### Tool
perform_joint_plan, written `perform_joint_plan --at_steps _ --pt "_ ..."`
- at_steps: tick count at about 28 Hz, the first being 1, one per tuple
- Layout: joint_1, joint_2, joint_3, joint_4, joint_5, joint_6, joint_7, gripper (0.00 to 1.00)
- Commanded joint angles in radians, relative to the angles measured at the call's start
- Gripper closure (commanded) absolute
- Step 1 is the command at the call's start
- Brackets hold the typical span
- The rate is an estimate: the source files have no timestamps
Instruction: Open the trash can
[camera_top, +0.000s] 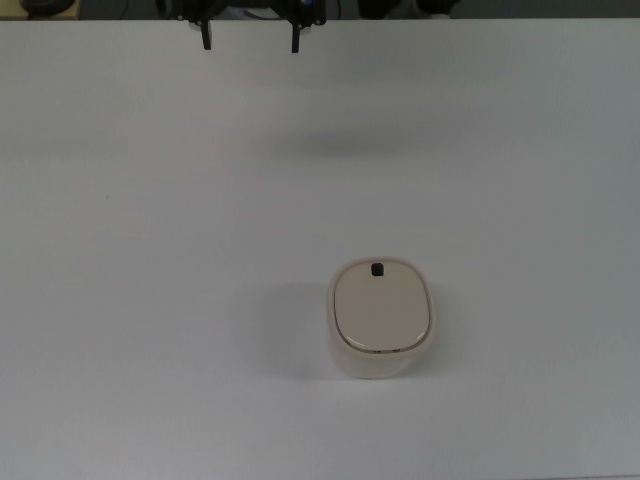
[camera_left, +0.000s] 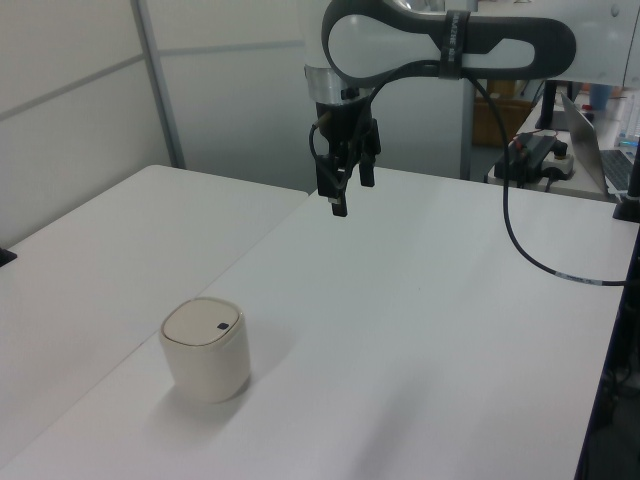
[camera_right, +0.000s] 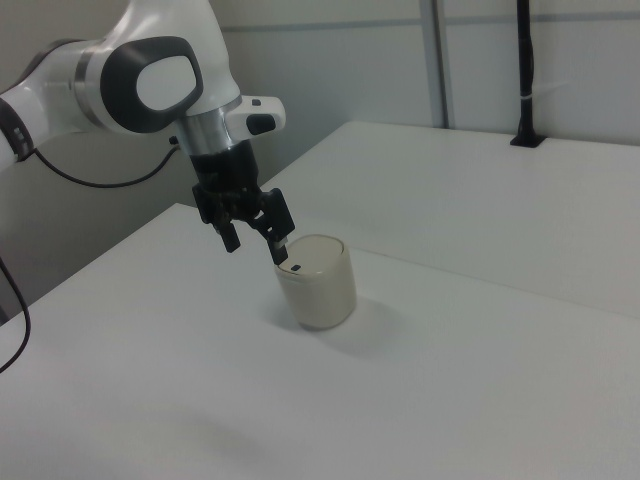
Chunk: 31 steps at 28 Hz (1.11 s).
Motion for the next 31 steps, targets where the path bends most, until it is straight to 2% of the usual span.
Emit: perform_joint_plan --at_steps 1,2,6,7,8,9,12,13,31 --pt "0.0 -0.015 -0.011 -0.013 0.029 0.019 0.013 0.0" --pt "0.0 -0.013 -0.009 -0.013 0.029 0.021 0.013 0.02" --pt "-0.001 -0.01 -0.011 -0.013 0.04 0.036 0.012 0.26" --pt "-0.001 -0.01 -0.011 -0.014 0.044 0.05 0.012 0.45" --pt "-0.001 -0.01 -0.009 -0.016 0.047 0.051 0.012 0.55" --pt "-0.001 -0.009 -0.011 -0.016 0.047 0.054 0.012 0.65" --pt "-0.001 -0.009 -0.009 -0.017 0.047 0.054 0.012 0.84" --pt "-0.001 -0.007 -0.009 -0.017 0.047 0.054 0.012 0.99" --pt "0.0 -0.001 -0.009 -0.019 0.047 0.06 0.001 1.0"
